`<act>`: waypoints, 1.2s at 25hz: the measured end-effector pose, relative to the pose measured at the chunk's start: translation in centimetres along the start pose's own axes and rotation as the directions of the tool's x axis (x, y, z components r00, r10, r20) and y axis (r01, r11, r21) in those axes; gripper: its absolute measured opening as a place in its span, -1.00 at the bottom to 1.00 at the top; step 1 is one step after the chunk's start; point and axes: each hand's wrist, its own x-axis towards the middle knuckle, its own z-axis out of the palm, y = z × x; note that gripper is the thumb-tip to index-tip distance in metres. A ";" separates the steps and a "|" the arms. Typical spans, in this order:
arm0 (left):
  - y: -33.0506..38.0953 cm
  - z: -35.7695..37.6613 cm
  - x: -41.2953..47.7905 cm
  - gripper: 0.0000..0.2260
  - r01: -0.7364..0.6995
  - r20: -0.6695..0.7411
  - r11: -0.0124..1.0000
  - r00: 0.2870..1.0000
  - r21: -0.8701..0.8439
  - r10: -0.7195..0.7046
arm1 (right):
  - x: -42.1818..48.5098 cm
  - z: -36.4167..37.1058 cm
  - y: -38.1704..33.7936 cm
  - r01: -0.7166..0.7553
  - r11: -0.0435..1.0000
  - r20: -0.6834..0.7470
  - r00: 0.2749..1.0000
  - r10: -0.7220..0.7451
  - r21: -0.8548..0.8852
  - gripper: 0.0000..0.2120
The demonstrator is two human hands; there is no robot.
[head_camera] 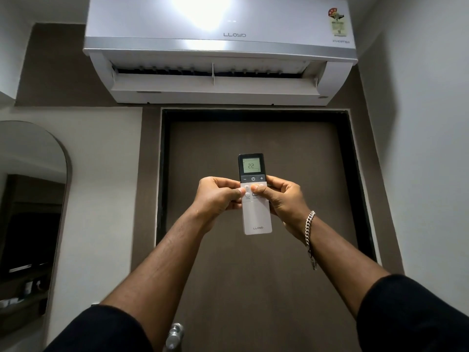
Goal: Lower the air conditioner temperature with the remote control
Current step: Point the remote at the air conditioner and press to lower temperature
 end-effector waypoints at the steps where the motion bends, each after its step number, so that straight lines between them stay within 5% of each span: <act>1: 0.1 0.0 0.0 -0.92 -0.001 0.002 1.000 1.000 -0.003 0.001 | 0.0 0.0 -0.1 -0.001 1.000 -0.001 1.000 0.001 0.003 -0.79; 9: 0.4 0.3 -0.3 -0.95 -0.007 0.013 1.000 1.000 -0.025 0.008 | -0.1 -0.1 -0.4 -0.011 1.000 -0.021 1.000 0.011 -0.019 -0.63; 13: 0.2 0.2 -0.5 -0.91 0.006 0.007 1.000 1.000 -0.009 -0.006 | -0.3 -0.2 -0.2 -0.017 1.000 -0.008 1.000 0.017 -0.009 -0.76; 30: 0.1 1.1 0.2 -0.74 0.031 -0.119 0.999 0.993 0.018 -0.029 | -1.1 0.0 -0.1 -0.013 1.000 0.008 1.000 0.013 0.001 -0.76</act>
